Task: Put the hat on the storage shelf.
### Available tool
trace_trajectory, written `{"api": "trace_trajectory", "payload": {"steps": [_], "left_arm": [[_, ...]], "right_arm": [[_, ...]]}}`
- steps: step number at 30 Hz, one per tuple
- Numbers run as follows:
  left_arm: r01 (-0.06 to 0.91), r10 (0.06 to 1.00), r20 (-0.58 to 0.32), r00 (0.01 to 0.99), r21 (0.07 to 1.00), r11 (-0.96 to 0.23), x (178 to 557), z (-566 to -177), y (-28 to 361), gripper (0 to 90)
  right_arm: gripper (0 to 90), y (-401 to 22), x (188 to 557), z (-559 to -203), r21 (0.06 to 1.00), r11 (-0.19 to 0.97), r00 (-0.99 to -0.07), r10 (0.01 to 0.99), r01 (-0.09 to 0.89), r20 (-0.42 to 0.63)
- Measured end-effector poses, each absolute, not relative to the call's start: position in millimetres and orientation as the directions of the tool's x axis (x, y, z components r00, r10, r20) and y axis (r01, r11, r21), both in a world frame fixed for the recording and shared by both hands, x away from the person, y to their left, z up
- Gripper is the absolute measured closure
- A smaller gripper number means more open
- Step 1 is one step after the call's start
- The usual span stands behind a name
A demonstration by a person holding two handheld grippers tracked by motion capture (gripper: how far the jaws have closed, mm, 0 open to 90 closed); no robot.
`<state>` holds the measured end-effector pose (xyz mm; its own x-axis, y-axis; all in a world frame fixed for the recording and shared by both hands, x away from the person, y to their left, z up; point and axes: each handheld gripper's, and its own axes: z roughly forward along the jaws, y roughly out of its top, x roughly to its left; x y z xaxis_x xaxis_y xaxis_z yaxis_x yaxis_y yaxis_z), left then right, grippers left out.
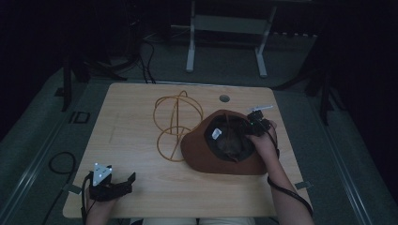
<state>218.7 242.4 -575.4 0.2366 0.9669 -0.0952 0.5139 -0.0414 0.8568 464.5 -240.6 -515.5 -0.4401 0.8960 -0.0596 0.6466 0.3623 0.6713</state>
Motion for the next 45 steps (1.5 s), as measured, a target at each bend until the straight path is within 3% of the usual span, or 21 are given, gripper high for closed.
{"api": "trace_trajectory", "payload": {"steps": [4,6,11,14,16,22,27,35,45], "left_arm": [[0.520,0.966,-0.097,0.240,0.853,-0.043,219.4,-576.0,241.5,4.8],[0.523,0.966,-0.094,0.240,0.851,-0.048,219.5,-576.2,240.8,4.8],[0.523,0.967,-0.084,0.239,0.850,-0.056,219.0,-576.0,240.1,4.8],[0.523,0.966,-0.084,0.246,0.850,-0.059,219.5,-575.9,239.7,4.8],[0.514,0.960,-0.088,0.267,0.855,-0.065,219.4,-574.4,239.0,4.9],[0.466,0.937,-0.075,0.340,0.879,-0.099,214.0,-559.1,226.7,6.0],[0.441,0.906,-0.050,0.421,0.884,-0.156,209.5,-542.5,206.6,6.1],[0.363,0.836,-0.007,0.549,0.903,-0.231,205.0,-505.1,170.5,6.1],[0.310,0.784,0.066,0.618,0.895,-0.319,223.8,-462.5,122.8,6.5]], "right_arm": [[36.1,-239.2,467.0,-528.7,0.631,0.378,-0.418,0.904,0.677,-0.093],[45.8,-238.6,467.3,-533.2,0.620,0.385,-0.426,0.900,0.683,-0.090],[58.3,-232.4,465.2,-536.2,0.585,0.455,-0.427,0.883,0.672,-0.197],[79.2,-233.7,463.2,-536.6,0.574,0.453,-0.397,0.888,0.682,-0.231],[83.4,-237.6,459.8,-531.8,0.598,0.428,-0.376,0.901,0.678,-0.218],[84.3,-260.3,439.9,-502.6,0.733,0.283,-0.351,0.934,0.618,-0.064],[84.5,-270.9,421.4,-476.3,0.781,0.229,-0.350,0.937,0.580,-0.015],[84.5,-288.9,393.2,-451.2,0.831,0.132,-0.335,0.940,0.540,0.068],[84.3,-307.4,366.1,-439.1,0.861,0.015,-0.322,0.930,0.509,0.174]]}}
